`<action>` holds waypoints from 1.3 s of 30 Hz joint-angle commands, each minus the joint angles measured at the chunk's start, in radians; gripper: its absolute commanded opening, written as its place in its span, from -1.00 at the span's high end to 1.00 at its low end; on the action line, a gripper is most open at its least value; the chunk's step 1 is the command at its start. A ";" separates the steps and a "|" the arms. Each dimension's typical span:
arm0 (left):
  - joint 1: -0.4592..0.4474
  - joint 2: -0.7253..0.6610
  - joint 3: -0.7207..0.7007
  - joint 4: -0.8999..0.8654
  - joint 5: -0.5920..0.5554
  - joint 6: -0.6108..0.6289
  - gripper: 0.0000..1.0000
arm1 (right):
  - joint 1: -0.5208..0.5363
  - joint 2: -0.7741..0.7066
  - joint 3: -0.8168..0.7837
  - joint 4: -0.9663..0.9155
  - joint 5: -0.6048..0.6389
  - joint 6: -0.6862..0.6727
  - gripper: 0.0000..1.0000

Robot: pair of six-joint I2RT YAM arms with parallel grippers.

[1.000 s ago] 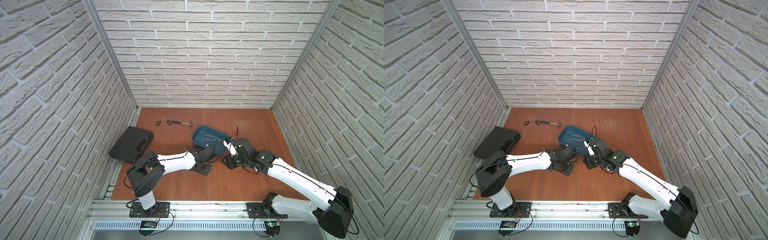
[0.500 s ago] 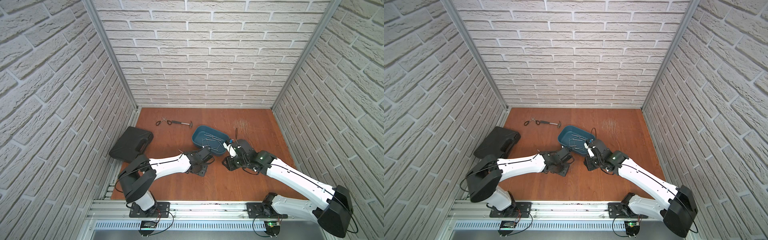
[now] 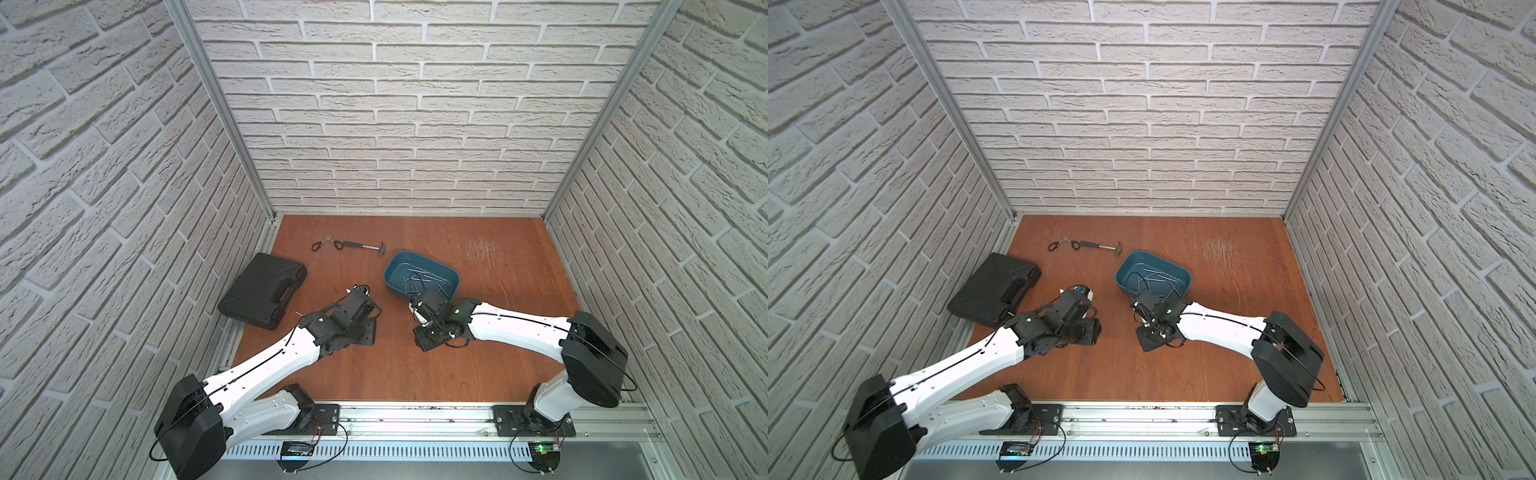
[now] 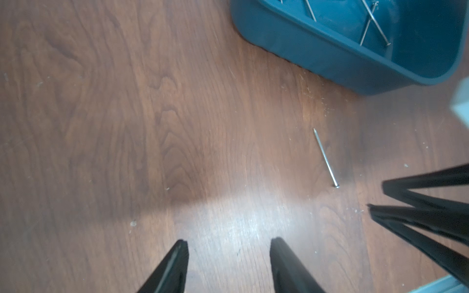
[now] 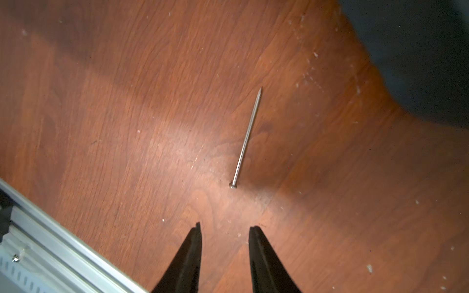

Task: Put the nails on the desktop into the storage box
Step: Pick up the nail from the center of the board.

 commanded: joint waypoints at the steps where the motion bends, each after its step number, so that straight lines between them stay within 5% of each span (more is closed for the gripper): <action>1: 0.008 -0.021 -0.027 -0.020 0.021 0.022 -0.14 | 0.018 0.044 0.063 -0.015 0.059 0.034 0.27; 18: 0.012 -0.071 -0.109 0.044 0.068 0.038 -0.14 | 0.035 0.253 0.184 -0.087 0.140 0.073 0.28; 30: 0.015 -0.097 -0.124 0.051 0.065 0.034 -0.15 | 0.080 0.291 0.119 -0.059 0.113 0.137 0.94; 39: 0.014 -0.090 -0.118 0.045 0.067 0.033 -0.15 | 0.108 0.189 0.113 -0.072 0.132 0.144 0.96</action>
